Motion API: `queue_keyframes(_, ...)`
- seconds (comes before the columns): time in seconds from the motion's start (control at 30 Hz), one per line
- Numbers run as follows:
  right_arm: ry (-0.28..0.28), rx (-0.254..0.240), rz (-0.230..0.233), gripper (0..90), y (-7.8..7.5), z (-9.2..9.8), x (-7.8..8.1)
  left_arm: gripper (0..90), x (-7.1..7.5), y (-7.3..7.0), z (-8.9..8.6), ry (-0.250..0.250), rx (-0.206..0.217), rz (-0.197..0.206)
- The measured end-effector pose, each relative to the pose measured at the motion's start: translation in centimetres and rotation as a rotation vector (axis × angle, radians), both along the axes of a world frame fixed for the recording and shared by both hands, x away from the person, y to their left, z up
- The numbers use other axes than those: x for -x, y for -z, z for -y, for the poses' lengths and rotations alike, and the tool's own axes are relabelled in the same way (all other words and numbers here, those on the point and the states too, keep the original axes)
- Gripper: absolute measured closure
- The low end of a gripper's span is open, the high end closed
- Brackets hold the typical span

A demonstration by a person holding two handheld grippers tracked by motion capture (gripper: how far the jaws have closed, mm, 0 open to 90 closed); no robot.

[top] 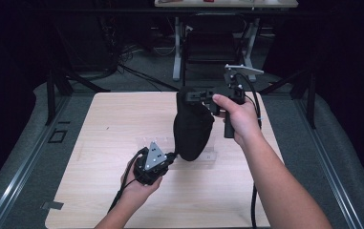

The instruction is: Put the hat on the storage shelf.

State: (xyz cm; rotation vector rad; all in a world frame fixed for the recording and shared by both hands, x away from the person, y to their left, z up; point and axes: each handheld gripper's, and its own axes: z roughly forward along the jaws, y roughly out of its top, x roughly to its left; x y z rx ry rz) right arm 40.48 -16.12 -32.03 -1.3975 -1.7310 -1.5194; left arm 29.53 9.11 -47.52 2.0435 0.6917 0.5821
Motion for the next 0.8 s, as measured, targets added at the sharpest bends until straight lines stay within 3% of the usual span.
queue_keyframes(0.47, 0.035, 0.034, 0.040, 78.4, -0.3, 2.5, 1.2, 85.9, 0.4, 0.4, -0.7, -0.023, -0.046, 0.039)
queue_keyframes(0.6, 0.064, 0.084, 0.065, 77.6, -0.2, 3.5, 1.7, 86.0, 0.3, 0.6, -1.0, -0.030, -0.050, 0.036)
queue_keyframes(0.8, 0.093, 0.097, 0.073, 77.2, -0.1, 5.2, 2.2, 86.0, 0.2, 0.8, -1.3, -0.035, -0.036, 0.015)
